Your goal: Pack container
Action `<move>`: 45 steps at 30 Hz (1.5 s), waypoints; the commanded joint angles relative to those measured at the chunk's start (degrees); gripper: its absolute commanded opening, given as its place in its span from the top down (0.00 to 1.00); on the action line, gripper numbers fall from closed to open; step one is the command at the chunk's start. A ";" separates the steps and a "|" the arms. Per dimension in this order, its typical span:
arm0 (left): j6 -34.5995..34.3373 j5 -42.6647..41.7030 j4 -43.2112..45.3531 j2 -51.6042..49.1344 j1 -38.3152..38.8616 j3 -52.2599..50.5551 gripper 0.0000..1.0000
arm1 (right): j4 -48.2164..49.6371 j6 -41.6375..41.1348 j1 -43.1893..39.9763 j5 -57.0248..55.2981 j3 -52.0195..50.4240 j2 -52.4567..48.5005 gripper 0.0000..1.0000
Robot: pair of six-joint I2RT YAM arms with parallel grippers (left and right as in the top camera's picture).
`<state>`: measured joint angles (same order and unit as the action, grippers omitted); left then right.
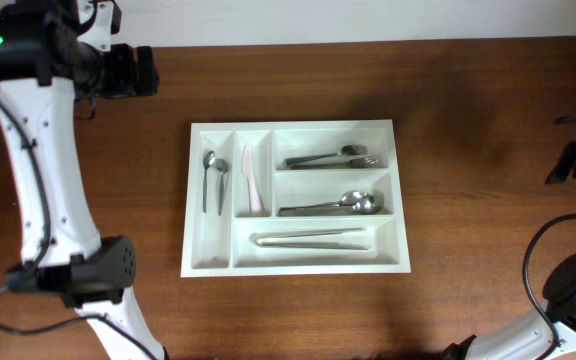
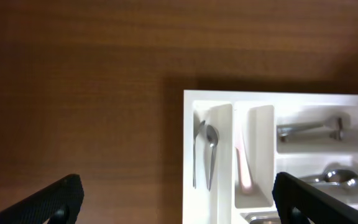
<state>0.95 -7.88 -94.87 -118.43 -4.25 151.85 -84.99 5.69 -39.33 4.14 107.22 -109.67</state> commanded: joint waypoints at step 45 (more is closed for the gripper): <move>4.28 5.90 5.46 61.94 -0.04 -46.23 0.01 | 0.07 -0.61 -0.28 0.35 -0.17 0.92 0.01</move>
<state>5.13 -1.45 -90.59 -59.77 -4.25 108.95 -84.99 5.74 -39.33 4.14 107.22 -109.67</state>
